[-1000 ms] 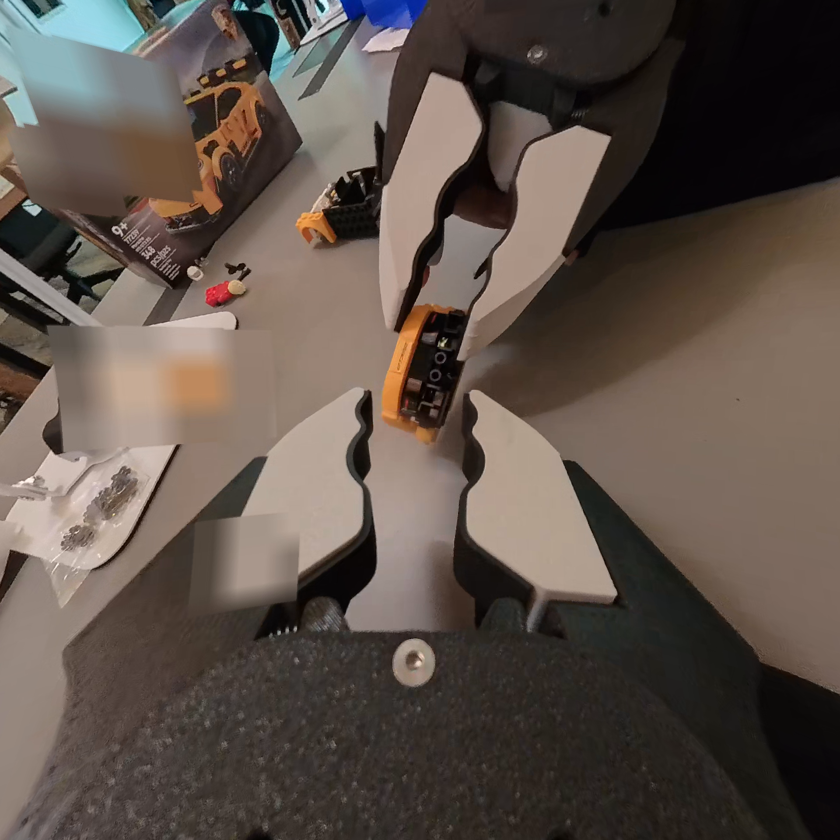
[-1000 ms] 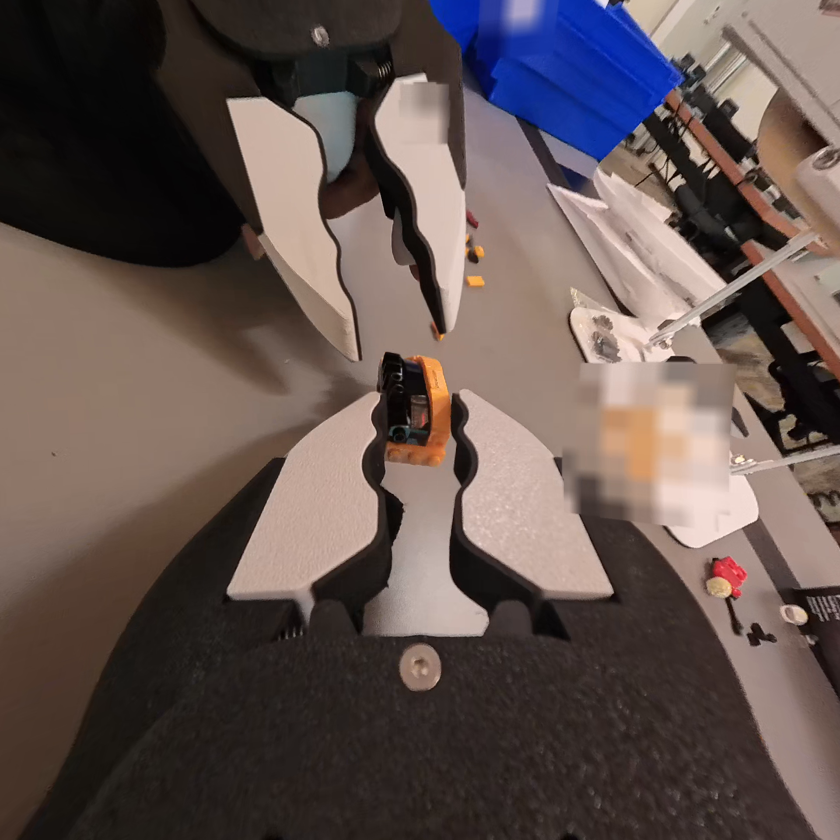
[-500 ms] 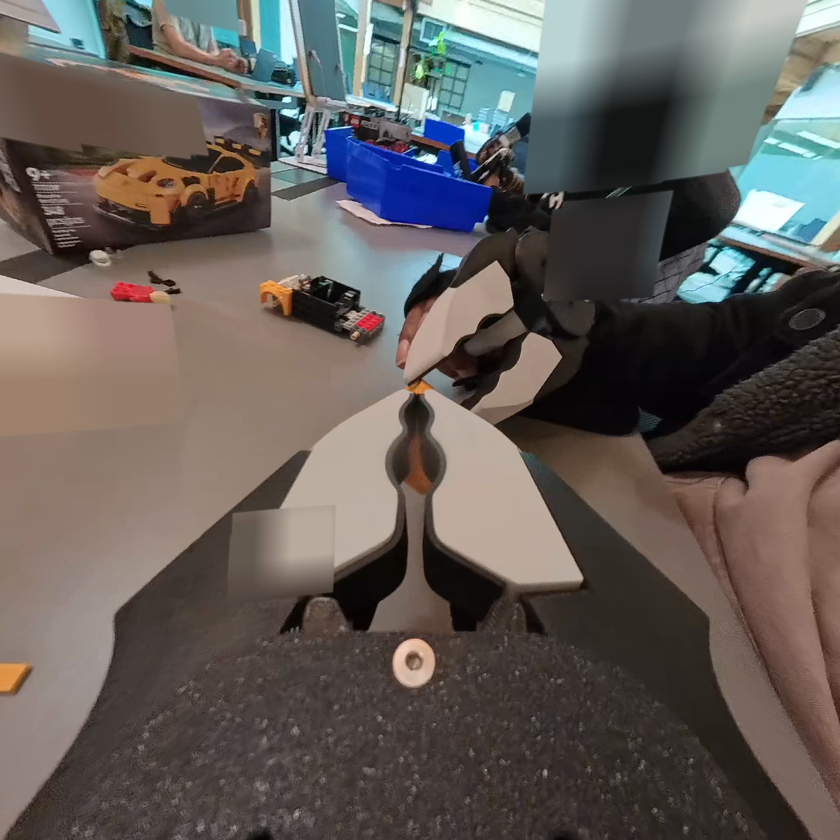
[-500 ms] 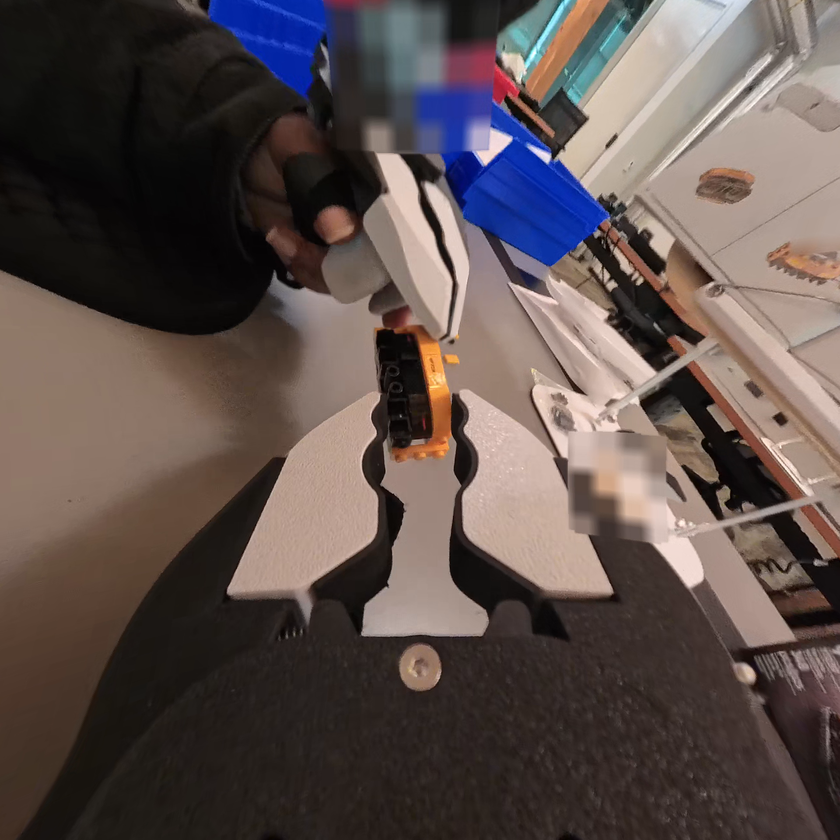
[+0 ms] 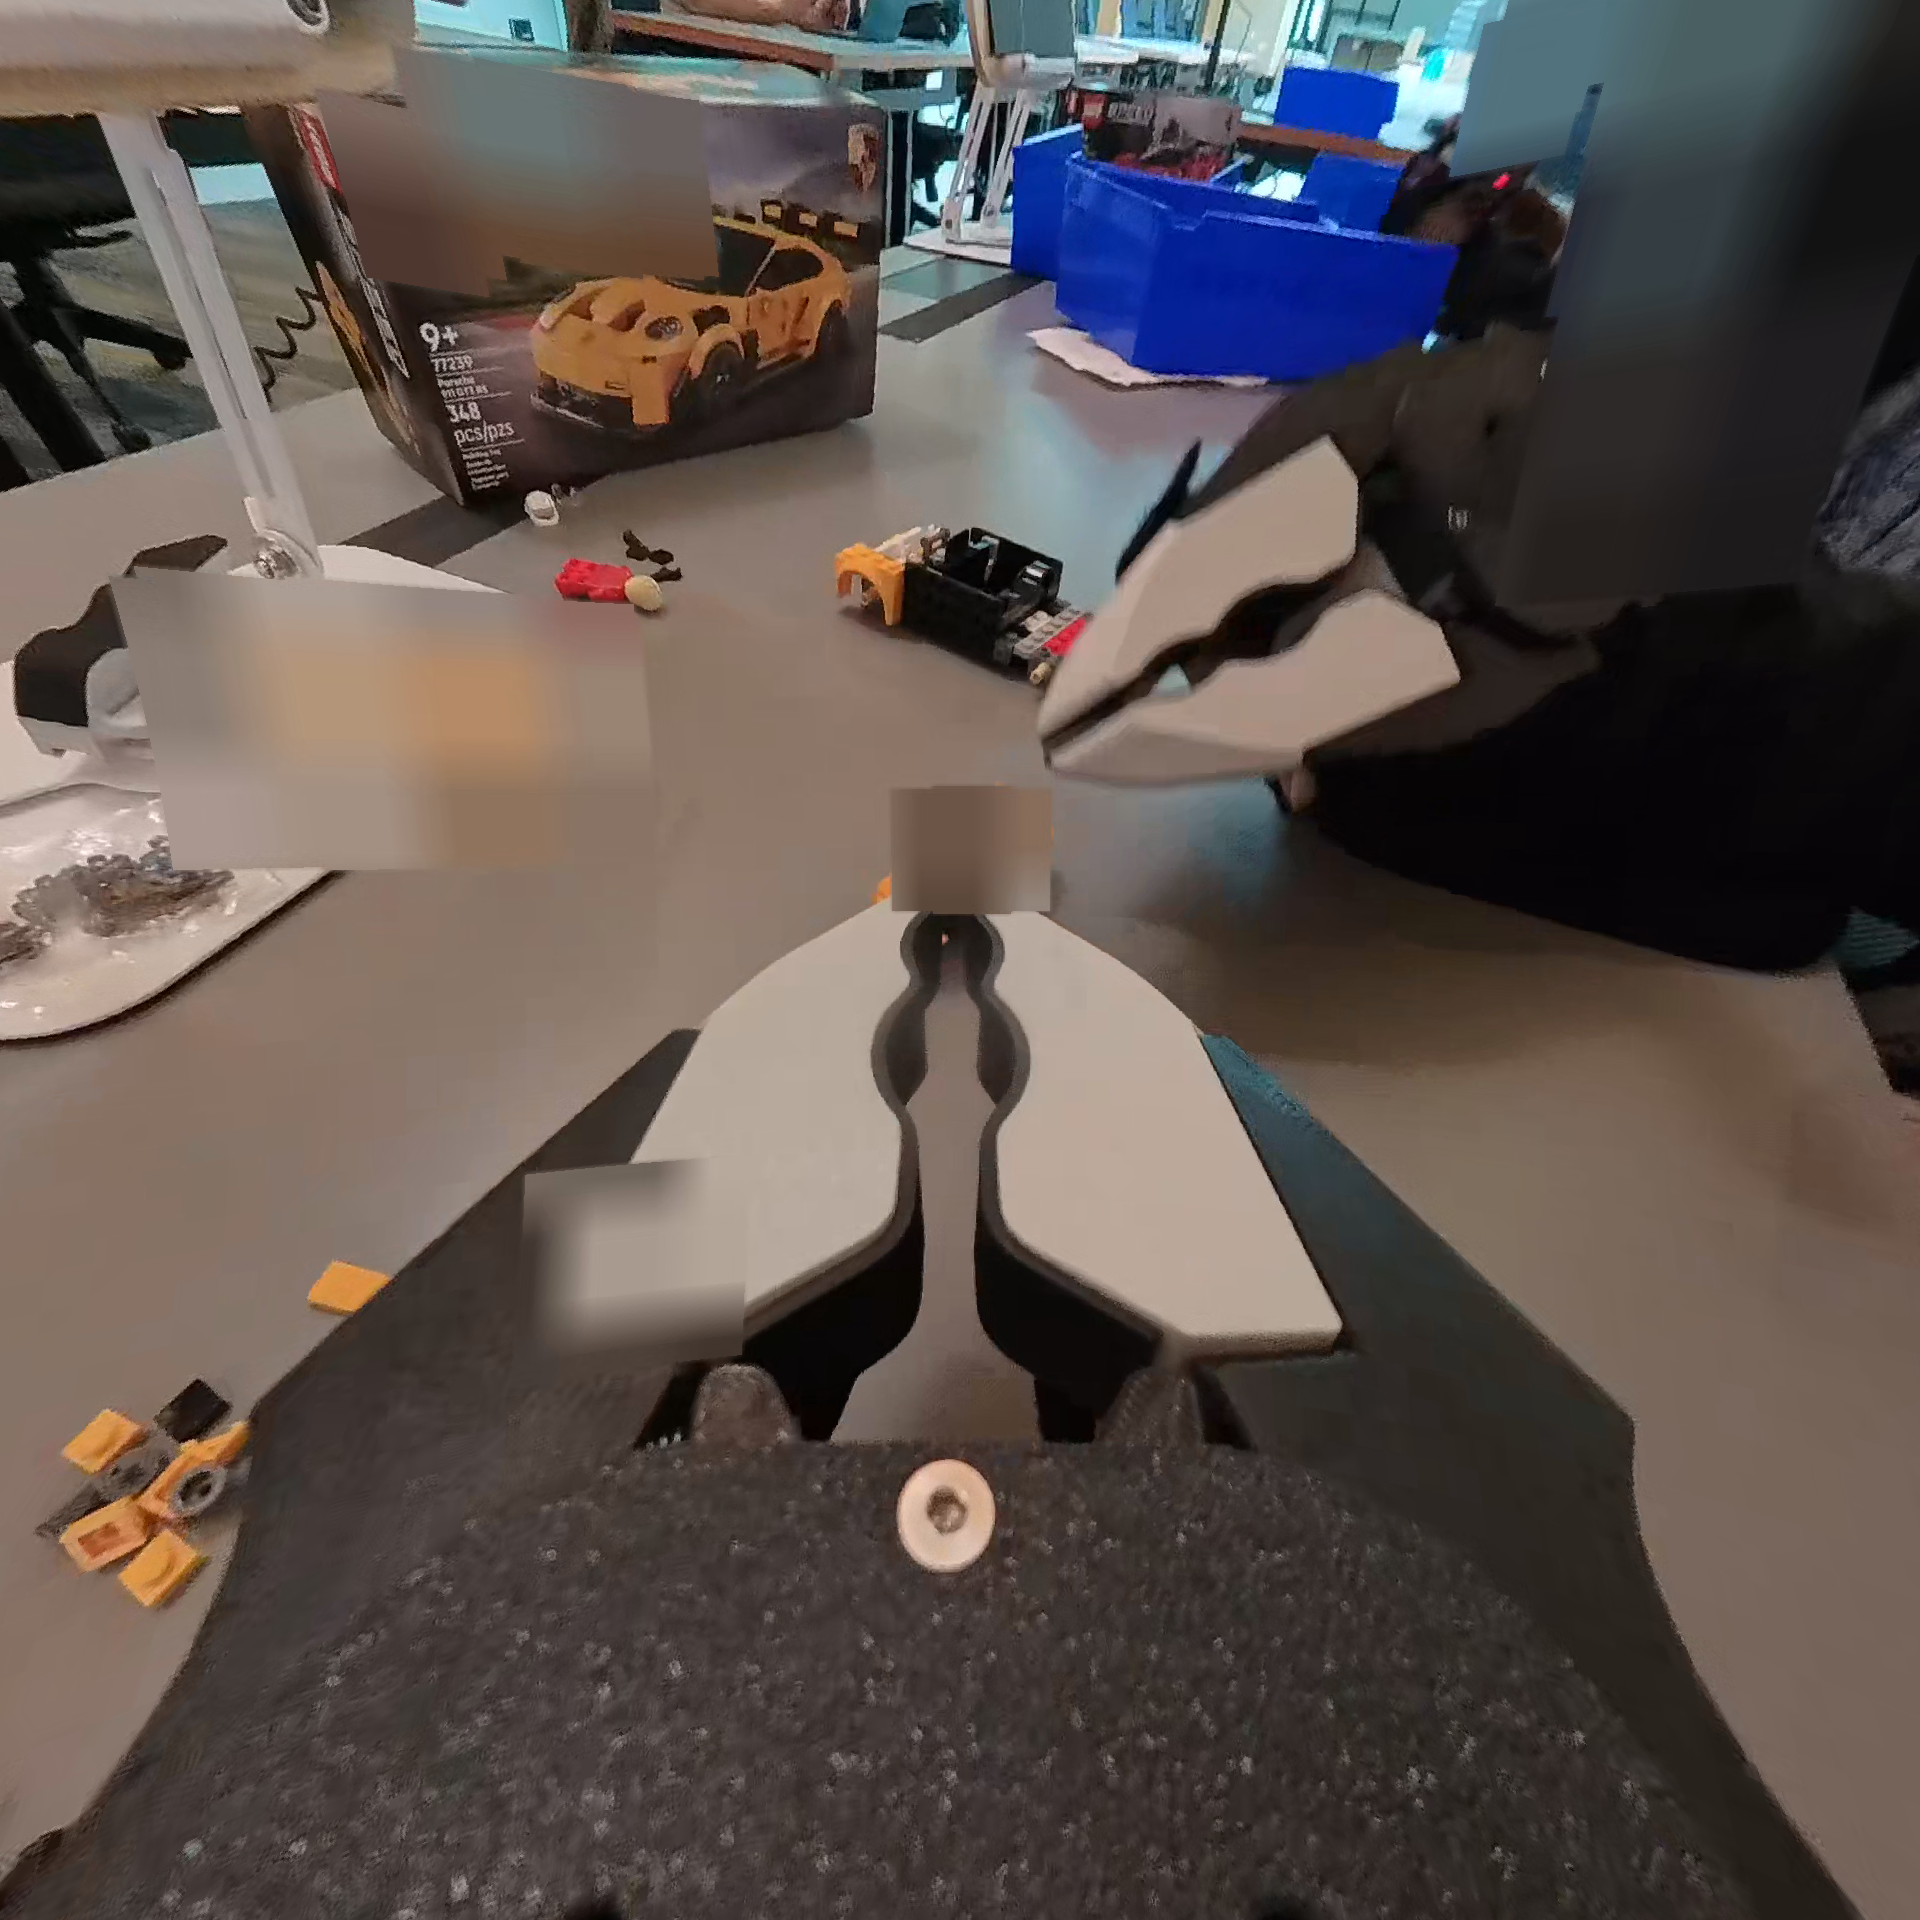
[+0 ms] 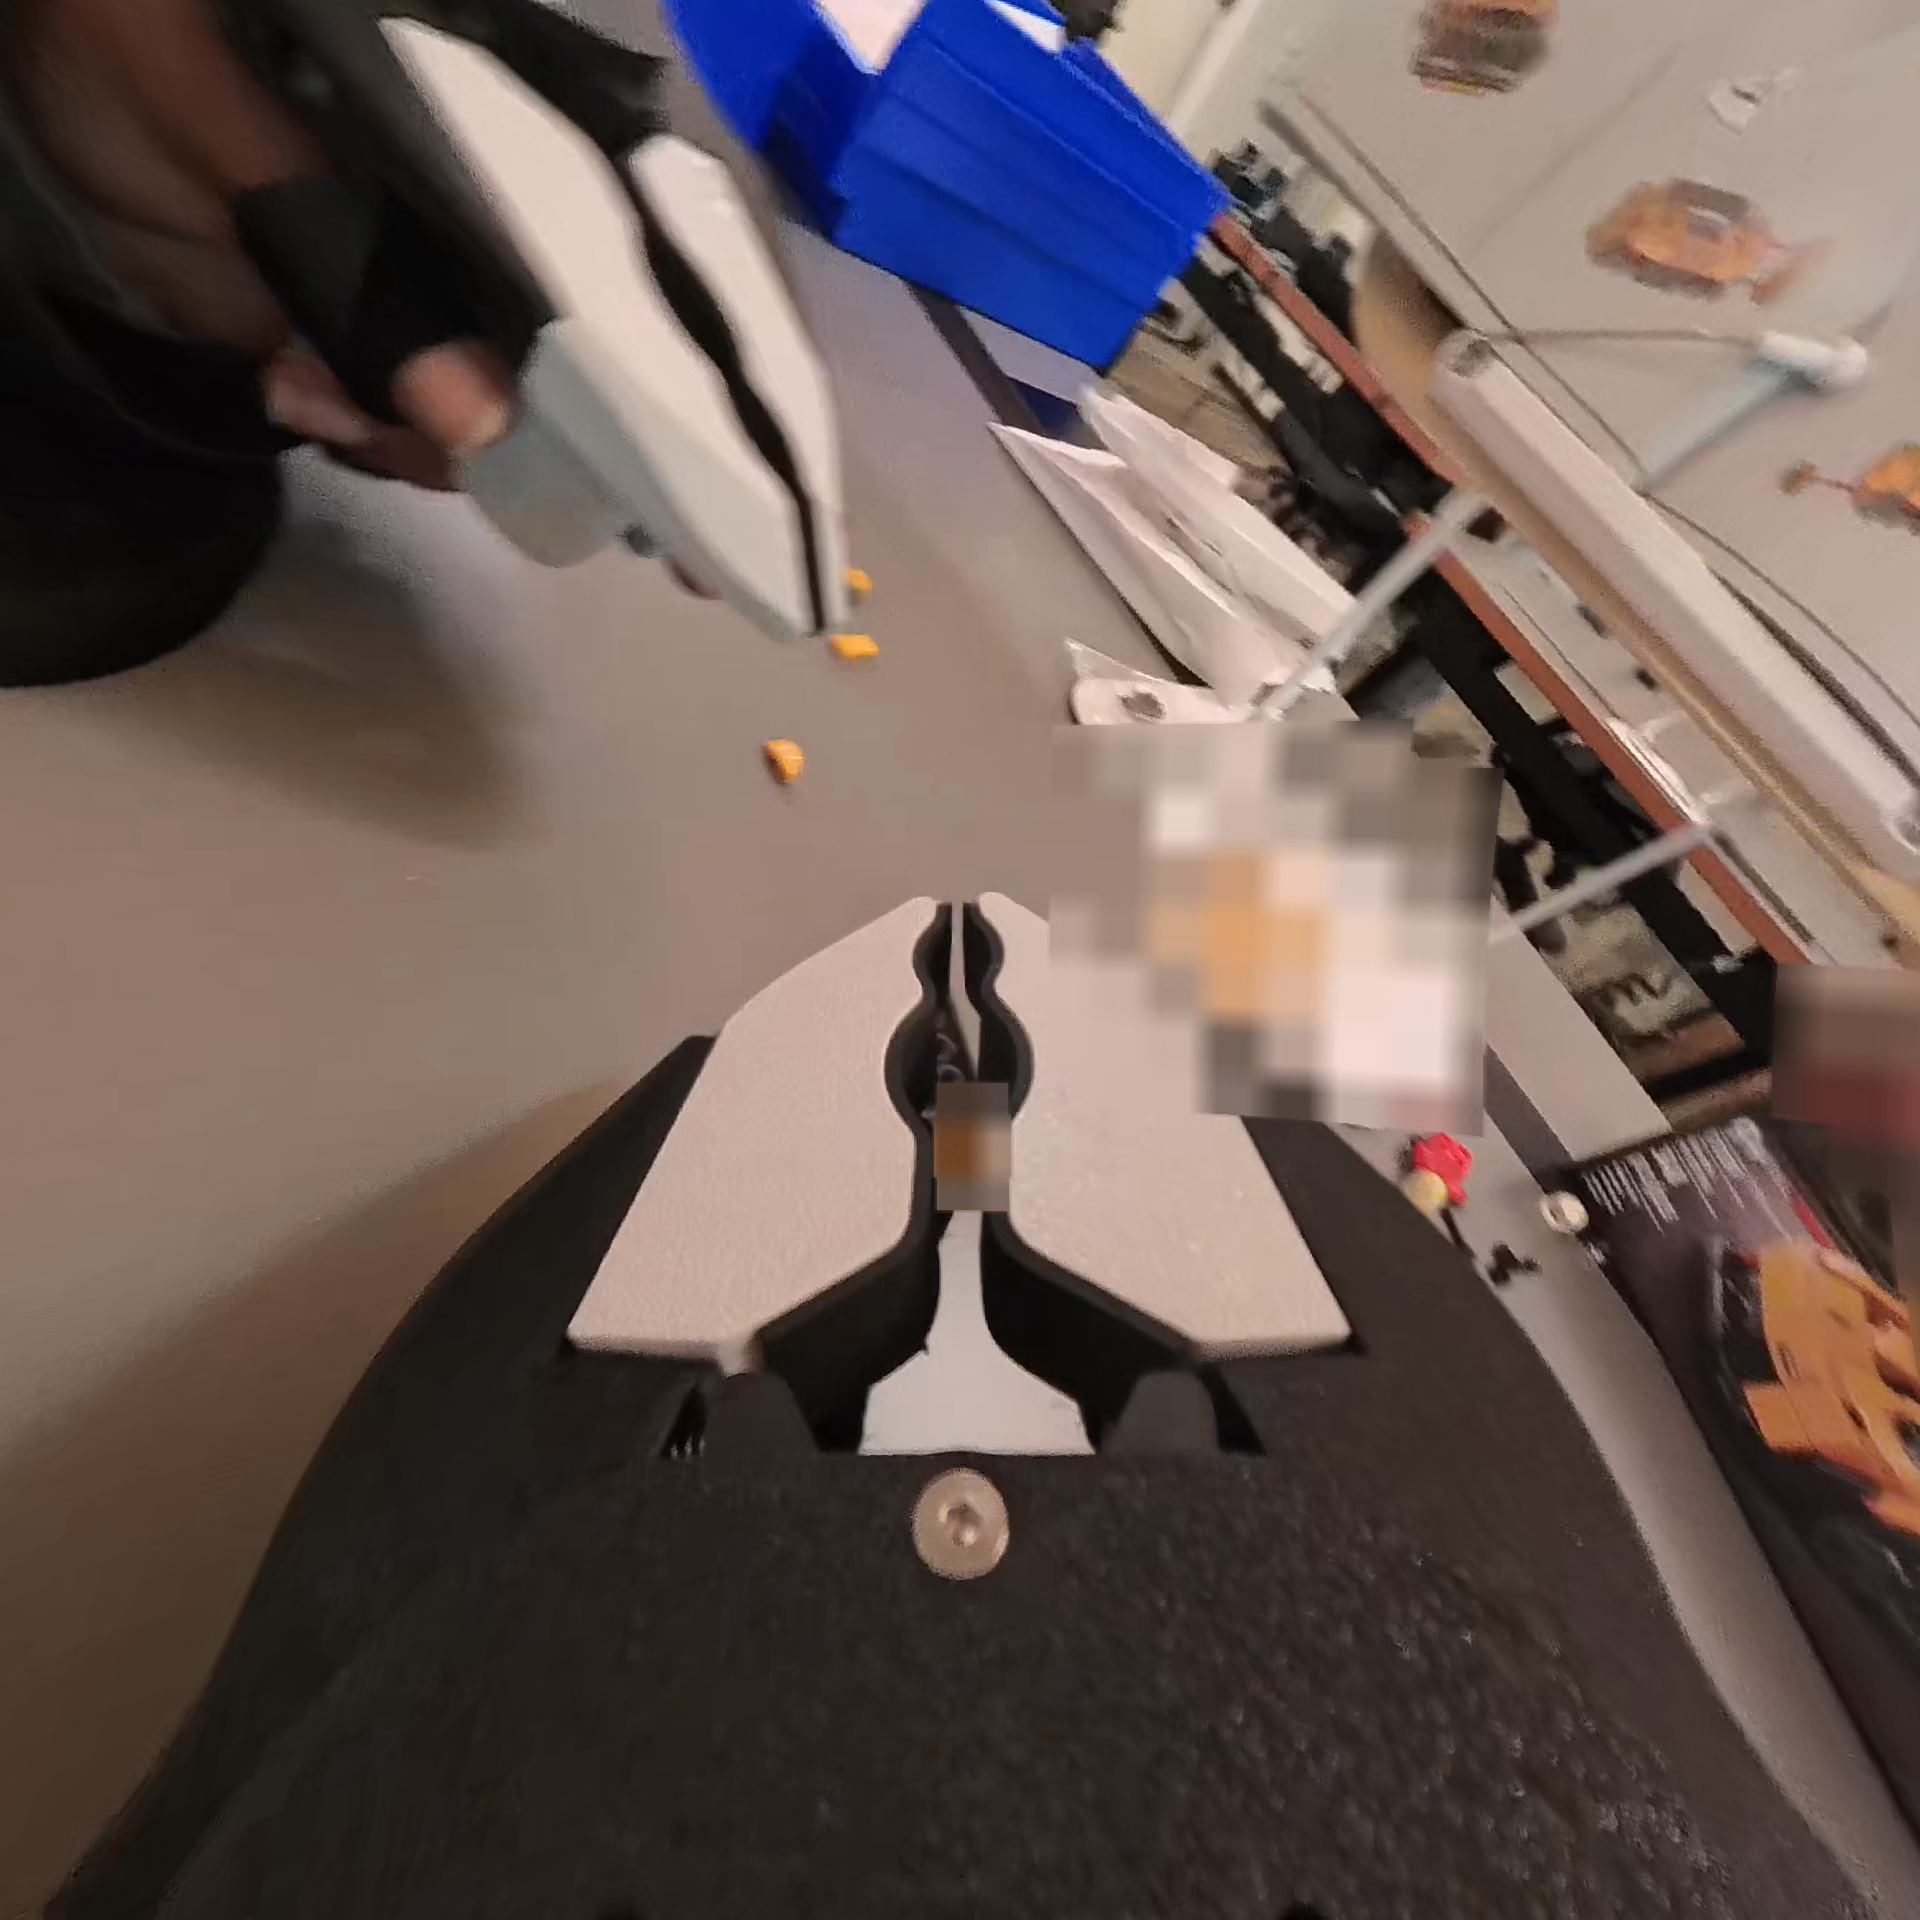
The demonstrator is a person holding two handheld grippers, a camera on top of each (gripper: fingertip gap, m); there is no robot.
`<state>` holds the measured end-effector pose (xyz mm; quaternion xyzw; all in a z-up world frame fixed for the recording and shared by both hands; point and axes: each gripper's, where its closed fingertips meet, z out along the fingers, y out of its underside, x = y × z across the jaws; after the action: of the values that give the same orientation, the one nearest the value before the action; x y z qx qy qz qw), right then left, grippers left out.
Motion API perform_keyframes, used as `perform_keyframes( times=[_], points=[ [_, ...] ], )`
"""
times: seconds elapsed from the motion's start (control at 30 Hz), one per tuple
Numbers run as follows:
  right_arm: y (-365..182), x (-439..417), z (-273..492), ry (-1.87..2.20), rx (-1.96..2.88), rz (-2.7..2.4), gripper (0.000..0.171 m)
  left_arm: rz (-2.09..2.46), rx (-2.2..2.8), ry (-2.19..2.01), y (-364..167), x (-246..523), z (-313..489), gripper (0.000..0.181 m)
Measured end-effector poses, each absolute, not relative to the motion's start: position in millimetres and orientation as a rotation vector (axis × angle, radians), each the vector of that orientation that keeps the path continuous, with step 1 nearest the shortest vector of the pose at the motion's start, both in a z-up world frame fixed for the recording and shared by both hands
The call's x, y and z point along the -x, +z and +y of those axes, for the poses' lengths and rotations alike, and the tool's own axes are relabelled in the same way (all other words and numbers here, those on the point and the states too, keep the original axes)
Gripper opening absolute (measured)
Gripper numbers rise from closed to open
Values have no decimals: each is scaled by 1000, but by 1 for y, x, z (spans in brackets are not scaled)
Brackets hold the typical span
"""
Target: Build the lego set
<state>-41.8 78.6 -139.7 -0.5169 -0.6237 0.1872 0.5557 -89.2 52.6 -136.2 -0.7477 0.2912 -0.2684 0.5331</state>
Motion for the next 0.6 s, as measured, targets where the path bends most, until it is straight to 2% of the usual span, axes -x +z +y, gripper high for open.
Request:
perform_keyframes(
  times=[0.03, 0.2, 0.4, 0.43, 0.5, 0.6],
  points=[
    [-136, 37, 88, 439, 1258, -1432, 4, 709, 1785, -617, -138, 89, 53, 4],
    [-158, 14, 101, 505, 1514, -1530, 30, 712, 1802, -590, -144, 90, 54, 6],
    [-200, 14, 101, 288, 1539, -1885, 57, 723, 1803, -606, -146, 88, 54, 7],
    [-205, 13, 106, 289, 1562, -1902, 56, 735, 1795, -597, -146, 87, 53, 7],
    [-206, 15, 113, 308, 1560, -1893, 27, 773, 1781, -562, -146, 85, 52, 10],
    [-204, 17, 103, 300, 1496, -1928, 27, 887, 1745, -435, -150, 78, 50, 24]
  ],
)
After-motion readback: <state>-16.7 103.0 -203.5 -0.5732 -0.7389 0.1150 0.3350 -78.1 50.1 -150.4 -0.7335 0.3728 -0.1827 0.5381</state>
